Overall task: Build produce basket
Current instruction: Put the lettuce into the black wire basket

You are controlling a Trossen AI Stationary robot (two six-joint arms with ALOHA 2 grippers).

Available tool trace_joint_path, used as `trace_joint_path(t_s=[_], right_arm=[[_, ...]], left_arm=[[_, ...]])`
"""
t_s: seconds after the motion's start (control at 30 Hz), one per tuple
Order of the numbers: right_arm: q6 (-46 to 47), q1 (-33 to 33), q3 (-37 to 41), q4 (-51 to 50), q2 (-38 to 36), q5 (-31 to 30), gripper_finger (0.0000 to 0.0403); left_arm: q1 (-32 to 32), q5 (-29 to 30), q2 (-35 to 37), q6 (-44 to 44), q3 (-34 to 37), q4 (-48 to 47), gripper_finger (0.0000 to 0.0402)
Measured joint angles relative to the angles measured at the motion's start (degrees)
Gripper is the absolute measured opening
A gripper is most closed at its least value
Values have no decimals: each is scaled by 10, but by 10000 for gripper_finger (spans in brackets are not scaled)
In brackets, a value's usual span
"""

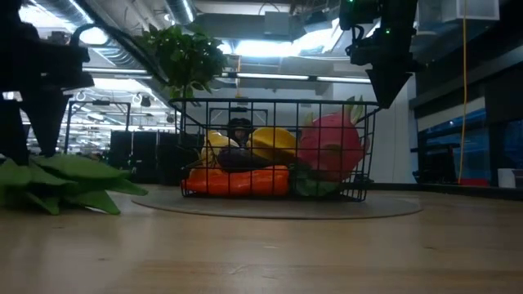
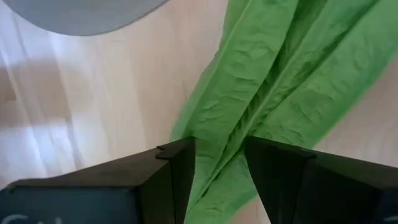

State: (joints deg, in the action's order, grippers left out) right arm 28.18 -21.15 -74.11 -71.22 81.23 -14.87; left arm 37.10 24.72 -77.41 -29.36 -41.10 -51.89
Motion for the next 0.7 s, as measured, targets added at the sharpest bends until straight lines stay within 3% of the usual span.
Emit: trace_joint_path(t_s=[0.17,0.3,0.57,0.7], right_arm=[[0,0,0,2,0,0,51],[0,0,0,2,0,0,51],[0,0,0,2,0,0,51],[0,0,0,2,0,0,51]], left_arm=[[-4,-16,1,1,36,46,135],[-14,-64,2,1,64,91,135],[-22,-111,1,-5,59,98,135],[-30,-198,1,-1,58,108,135]])
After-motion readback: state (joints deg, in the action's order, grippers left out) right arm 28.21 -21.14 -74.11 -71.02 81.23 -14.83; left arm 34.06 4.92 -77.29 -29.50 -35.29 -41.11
